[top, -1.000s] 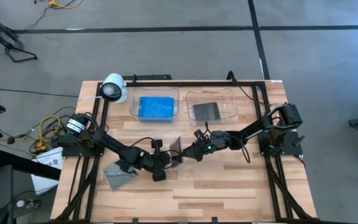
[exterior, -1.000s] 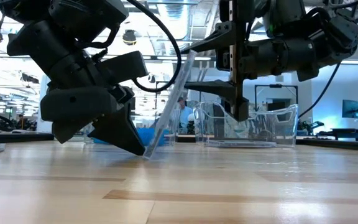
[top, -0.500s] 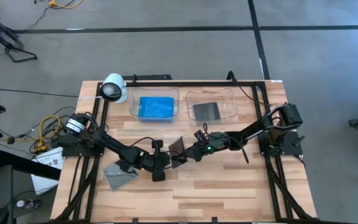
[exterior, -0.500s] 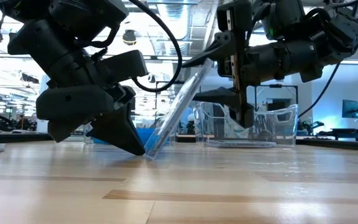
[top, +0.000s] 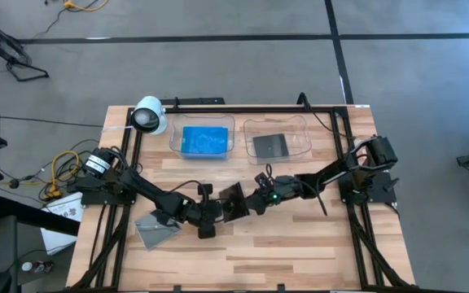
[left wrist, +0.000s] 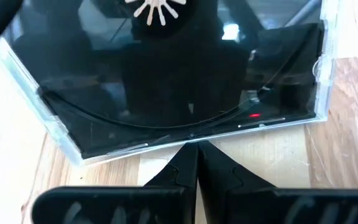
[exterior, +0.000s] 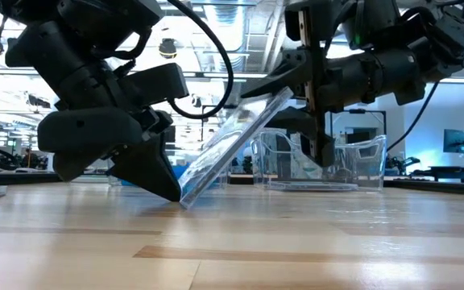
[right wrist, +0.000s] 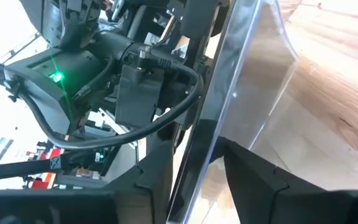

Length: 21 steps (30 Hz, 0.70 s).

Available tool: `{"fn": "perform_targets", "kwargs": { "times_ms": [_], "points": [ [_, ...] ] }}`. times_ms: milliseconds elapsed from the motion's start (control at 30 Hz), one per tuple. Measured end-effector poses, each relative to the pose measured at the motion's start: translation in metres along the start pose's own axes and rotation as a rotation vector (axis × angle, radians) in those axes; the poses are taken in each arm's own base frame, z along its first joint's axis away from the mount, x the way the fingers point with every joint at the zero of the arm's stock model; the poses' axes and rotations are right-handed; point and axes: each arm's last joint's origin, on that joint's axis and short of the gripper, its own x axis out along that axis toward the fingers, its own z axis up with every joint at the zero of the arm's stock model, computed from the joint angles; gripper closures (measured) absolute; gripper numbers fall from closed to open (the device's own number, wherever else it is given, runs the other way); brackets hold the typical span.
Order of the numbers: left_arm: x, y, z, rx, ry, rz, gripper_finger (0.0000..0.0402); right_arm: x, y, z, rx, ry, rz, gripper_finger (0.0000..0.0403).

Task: Pick & place jewel cases by type
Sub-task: Put the right black cd case into the right transparent bin

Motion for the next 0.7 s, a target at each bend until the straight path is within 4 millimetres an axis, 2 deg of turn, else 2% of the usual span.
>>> {"fn": "perform_targets", "kwargs": {
  "times_ms": [367, 700],
  "points": [
    [0.000, 0.001, -0.001, -0.011, 0.006, 0.022, 0.0401, 0.000, 0.001, -0.010, -0.008, 0.030, -0.029, 0.0277],
    [-0.001, -0.001, -0.002, -0.012, 0.000, 0.056, 0.0401, -0.002, -0.005, -0.027, -0.010, 0.058, -0.162, 0.0296]
  ]
}}
